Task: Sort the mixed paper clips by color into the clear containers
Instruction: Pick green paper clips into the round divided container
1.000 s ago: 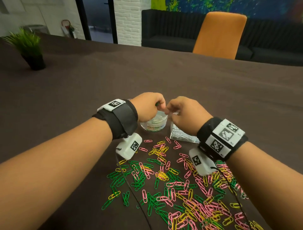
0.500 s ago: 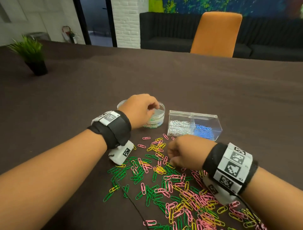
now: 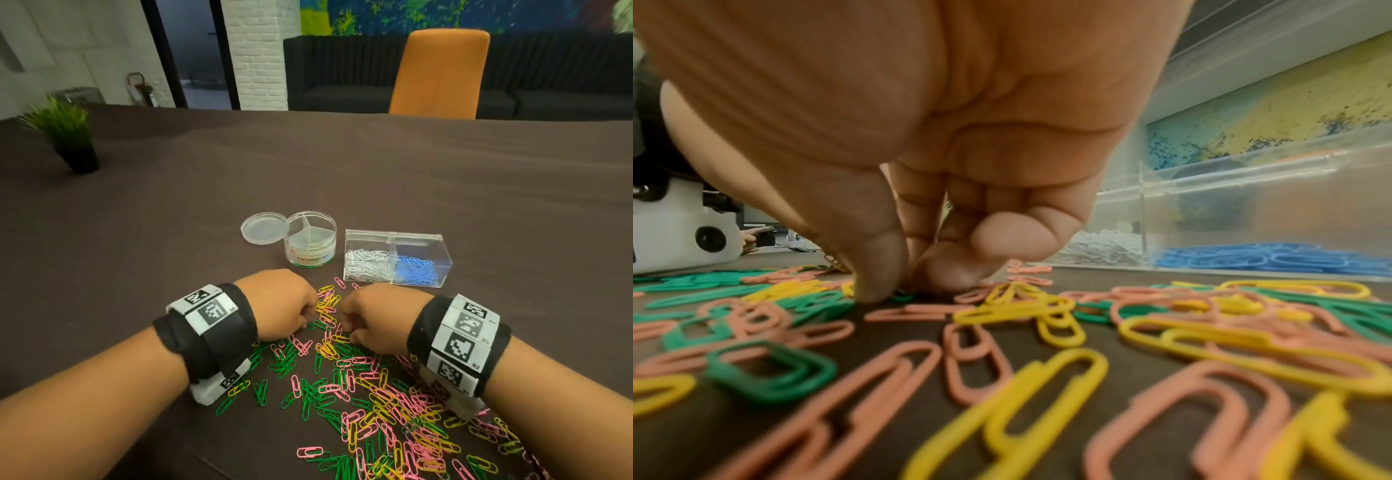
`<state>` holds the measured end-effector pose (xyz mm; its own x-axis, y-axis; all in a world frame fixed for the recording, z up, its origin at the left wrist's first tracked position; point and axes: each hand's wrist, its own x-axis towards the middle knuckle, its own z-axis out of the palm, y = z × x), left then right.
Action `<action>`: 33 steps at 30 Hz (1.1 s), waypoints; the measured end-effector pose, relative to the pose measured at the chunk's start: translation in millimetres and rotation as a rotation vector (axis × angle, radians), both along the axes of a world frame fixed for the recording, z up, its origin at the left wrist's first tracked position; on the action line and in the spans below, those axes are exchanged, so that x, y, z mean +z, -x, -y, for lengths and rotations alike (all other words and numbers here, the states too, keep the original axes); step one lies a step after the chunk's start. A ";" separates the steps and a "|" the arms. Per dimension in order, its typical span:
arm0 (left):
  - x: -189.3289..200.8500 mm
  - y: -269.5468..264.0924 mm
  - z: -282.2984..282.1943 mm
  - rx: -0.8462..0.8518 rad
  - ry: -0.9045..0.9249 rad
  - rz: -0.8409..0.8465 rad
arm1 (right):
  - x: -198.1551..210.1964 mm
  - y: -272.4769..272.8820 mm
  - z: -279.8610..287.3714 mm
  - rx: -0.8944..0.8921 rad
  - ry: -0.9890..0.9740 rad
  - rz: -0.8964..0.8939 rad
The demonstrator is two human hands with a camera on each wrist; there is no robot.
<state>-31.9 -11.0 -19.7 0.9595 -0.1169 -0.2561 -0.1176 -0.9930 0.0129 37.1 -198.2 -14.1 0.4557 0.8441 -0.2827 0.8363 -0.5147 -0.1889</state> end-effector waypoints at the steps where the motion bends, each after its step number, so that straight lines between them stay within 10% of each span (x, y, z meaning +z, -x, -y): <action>1: -0.7 0.5 0.2 0.005 0.010 0.005 | 0.6 -0.6 -0.2 -0.004 0.006 -0.015; 8: 2.9 11.2 -4.7 0.098 0.225 0.142 | -4.0 1.6 -0.2 0.027 0.038 0.002; 14: 18.3 23.9 -34.3 0.529 1.045 0.169 | 6.6 1.7 3.0 -0.072 -0.207 -0.051; 23: 13.3 43.3 -32.2 0.314 0.183 -0.030 | 4.8 5.4 -40.8 -0.108 -0.041 -0.099; 33: 6.3 45.9 -29.9 0.224 0.136 0.049 | -1.6 5.4 -46.5 -0.014 0.010 -0.005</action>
<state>-77.8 18.9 -13.4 0.9762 0.0697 -0.2054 0.1013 -0.9839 0.1475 31.8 -151.7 -15.8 0.4656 0.8348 -0.2937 0.8283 -0.5280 -0.1877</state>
